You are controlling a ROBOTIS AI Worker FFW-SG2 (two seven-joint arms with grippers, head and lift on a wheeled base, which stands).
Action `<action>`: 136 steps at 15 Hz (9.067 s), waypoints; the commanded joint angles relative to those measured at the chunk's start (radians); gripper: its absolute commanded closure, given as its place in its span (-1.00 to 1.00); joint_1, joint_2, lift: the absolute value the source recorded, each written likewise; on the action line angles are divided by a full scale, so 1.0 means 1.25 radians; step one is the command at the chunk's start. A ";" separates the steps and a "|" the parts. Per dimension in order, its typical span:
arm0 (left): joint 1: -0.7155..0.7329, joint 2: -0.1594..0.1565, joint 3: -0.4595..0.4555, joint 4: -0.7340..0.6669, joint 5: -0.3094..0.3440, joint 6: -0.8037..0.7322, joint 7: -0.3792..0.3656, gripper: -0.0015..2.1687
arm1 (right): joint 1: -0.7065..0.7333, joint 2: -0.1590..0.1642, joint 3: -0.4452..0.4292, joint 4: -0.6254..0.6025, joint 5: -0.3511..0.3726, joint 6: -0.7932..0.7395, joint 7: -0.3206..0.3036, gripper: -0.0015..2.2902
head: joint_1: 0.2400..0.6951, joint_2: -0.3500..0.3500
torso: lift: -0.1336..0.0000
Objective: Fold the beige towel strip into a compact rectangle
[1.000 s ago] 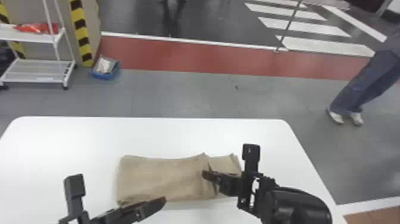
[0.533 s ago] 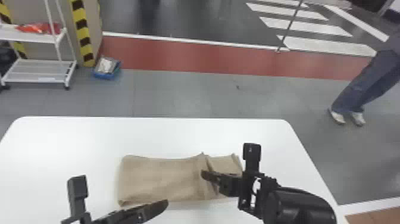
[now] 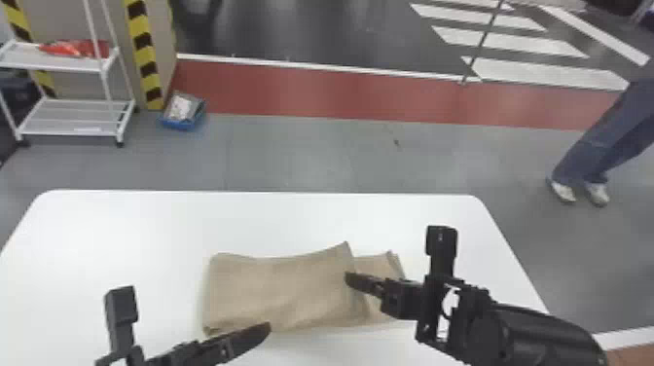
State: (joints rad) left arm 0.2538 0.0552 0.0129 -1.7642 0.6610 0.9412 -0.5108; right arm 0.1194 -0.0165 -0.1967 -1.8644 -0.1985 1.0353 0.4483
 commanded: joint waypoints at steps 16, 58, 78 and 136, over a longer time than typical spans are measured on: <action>0.018 -0.001 -0.009 -0.004 -0.007 0.000 -0.004 -0.97 | -0.087 -0.064 -0.154 0.137 0.035 -0.016 0.072 0.10 | 1.00 -1.00 | 1.00; -0.116 -0.006 -0.378 0.286 -0.421 -0.560 0.361 0.61 | 0.179 -0.032 -0.212 0.176 0.151 -0.863 0.059 -0.69 | 1.00 -1.00 | 1.00; -0.099 0.010 -0.278 0.311 -0.496 -0.533 0.427 0.61 | 0.162 -0.032 -0.189 0.176 0.159 -0.873 0.055 -0.85 | 1.00 -1.00 | 1.00; -0.052 0.037 -0.267 0.219 -0.487 -0.658 0.341 0.38 | -0.114 0.010 0.009 0.312 0.089 -0.173 -0.100 -0.02 | 1.00 -0.56 | 1.00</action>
State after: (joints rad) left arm 0.1886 0.1013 -0.3180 -1.4916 0.0525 0.1153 -0.0844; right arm -0.0490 -0.0047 -0.1858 -1.4265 -0.0671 0.8013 0.3217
